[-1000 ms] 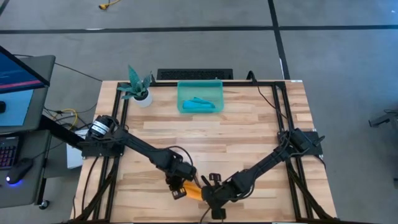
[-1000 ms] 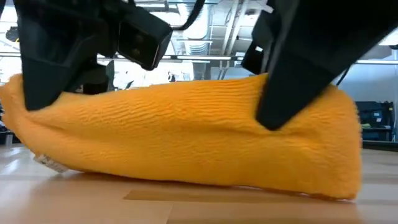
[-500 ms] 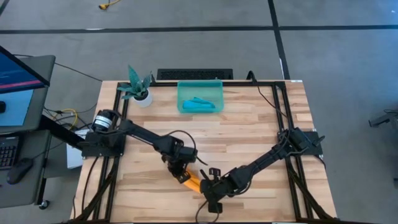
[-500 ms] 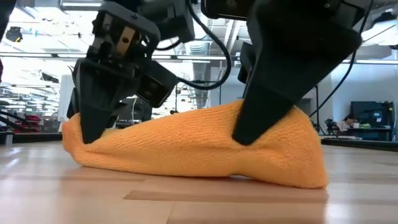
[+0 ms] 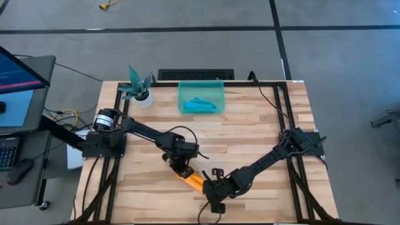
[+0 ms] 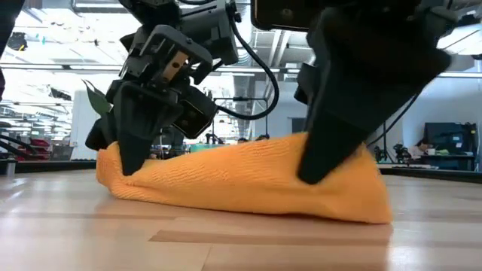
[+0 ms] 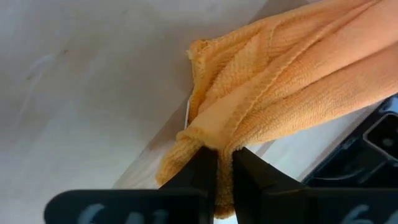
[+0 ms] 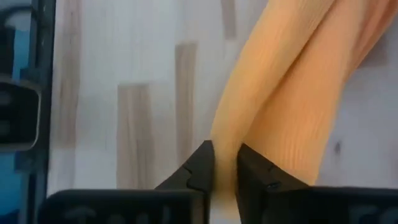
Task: Roll microfiber towels into tight, uniform cylinder then place into a basket
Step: Roll the orange microfiber cloth
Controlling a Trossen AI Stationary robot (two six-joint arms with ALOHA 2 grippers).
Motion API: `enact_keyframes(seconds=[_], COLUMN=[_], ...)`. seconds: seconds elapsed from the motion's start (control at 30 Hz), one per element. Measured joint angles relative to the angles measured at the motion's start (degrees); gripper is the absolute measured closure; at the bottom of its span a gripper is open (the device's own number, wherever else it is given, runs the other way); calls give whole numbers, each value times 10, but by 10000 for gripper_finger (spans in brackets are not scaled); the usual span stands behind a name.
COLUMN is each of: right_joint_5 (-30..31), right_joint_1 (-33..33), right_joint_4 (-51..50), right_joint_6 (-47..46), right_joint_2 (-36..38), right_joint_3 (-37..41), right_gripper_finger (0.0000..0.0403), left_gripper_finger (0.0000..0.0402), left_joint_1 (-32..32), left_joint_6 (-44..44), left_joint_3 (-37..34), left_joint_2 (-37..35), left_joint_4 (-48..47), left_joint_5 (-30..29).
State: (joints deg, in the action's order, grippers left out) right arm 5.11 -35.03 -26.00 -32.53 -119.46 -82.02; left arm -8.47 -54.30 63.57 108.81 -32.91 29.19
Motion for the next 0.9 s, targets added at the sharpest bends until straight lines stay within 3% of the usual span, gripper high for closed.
enact_keyframes(seconds=[0.23,0.37,0.63,0.8,0.9], right_joint_5=[-46,-37,37,168,193], right_joint_1=[3,11,-6,-19,-7], right_joint_4=[-32,-43,-13,65,67], right_joint_6=[-1,-16,114,233,243], right_joint_2=[0,1,2,3,3], right_joint_3=[1,-4,-59,-65,-53], right_gripper_finger=[288,273,292,308,316], left_gripper_finger=[382,382,382,382,382], left_joint_1=[-5,-5,-6,-6,-6], left_joint_6=[-1,-1,-1,0,0], left_joint_3=[-2,-2,-1,-1,-1], left_joint_2=[0,0,0,0,0], left_joint_4=[-44,-56,-55,-54,-53], left_joint_5=[-1,0,-7,-9,-9])
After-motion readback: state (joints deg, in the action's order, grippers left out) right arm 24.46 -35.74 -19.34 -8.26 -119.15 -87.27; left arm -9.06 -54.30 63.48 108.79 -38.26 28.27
